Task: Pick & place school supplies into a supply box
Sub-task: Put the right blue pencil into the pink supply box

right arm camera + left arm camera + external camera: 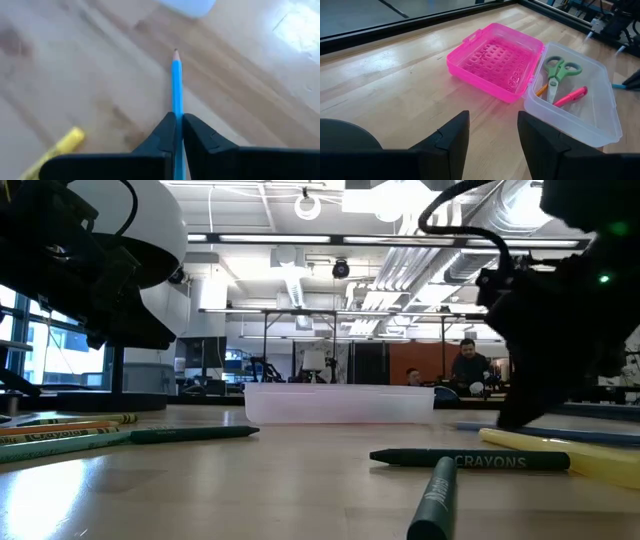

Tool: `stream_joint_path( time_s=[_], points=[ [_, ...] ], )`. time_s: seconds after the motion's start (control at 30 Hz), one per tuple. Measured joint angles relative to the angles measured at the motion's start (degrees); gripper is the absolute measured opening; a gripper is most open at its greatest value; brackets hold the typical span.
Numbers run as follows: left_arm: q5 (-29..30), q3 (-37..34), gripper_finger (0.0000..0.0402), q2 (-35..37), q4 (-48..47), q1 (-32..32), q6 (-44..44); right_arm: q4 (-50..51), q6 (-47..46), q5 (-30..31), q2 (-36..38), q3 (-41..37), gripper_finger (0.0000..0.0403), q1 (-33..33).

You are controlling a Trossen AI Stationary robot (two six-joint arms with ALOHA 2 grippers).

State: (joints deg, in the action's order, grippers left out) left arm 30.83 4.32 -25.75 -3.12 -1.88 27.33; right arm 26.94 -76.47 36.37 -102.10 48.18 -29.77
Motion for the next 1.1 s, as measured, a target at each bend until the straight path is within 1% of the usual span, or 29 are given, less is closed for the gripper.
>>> stream_joint_path(
  time_s=[0.07,0.17,0.27,0.33,0.4,0.47,0.53,0.57,0.73,0.87,1.0,1.1],
  points=[
    [-0.2,0.0,0.0198,0.0,0.0,0.0,0.0,-4.8,2.6,1.1,0.0,-1.7,0.0008,1.6],
    [-0.3,0.0,0.0198,0.0,0.0,0.0,0.0,-11.5,4.8,0.0,0.2,-5.1,0.0003,3.9],
    [-0.3,0.0,0.0198,0.0,0.0,0.0,0.0,-18.0,5.3,0.1,0.3,-9.1,0.0004,4.7],
    [-0.3,0.0,0.0198,0.0,0.0,0.0,0.0,-22.5,7.8,1.0,0.3,-11.1,0.001,4.7],
    [-0.3,0.0,0.0198,0.0,0.0,0.0,0.0,-26.4,12.3,1.4,0.3,-12.5,0.0021,4.6],
    [-0.3,0.0,0.0198,0.0,0.0,0.0,0.0,-29.7,19.1,1.9,0.1,-12.9,0.0035,4.2],
    [-0.3,0.0,0.0198,0.0,0.0,0.0,0.2,-30.7,26.1,2.0,0.0,-12.6,0.0052,3.7],
    [-0.3,0.0,0.0198,0.0,0.0,0.0,0.2,-30.7,27.6,2.1,0.0,-12.4,0.006,3.7],
    [-0.2,0.0,0.0198,0.0,0.0,0.0,1.7,-31.1,24.6,2.7,0.1,-13.4,0.009,3.6],
    [-0.2,0.0,0.0198,0.0,0.0,0.0,1.7,-33.0,23.2,2.9,-0.3,-15.5,0.0097,3.0],
    [-0.2,0.0,0.0198,0.0,0.0,0.0,1.7,-38.4,26.2,6.5,-2.1,-17.9,0.0094,1.1],
    [-0.2,0.0,0.0198,0.0,0.0,0.0,1.8,-42.6,26.2,10.0,-4.5,-18.6,0.009,-0.1]
  ],
)
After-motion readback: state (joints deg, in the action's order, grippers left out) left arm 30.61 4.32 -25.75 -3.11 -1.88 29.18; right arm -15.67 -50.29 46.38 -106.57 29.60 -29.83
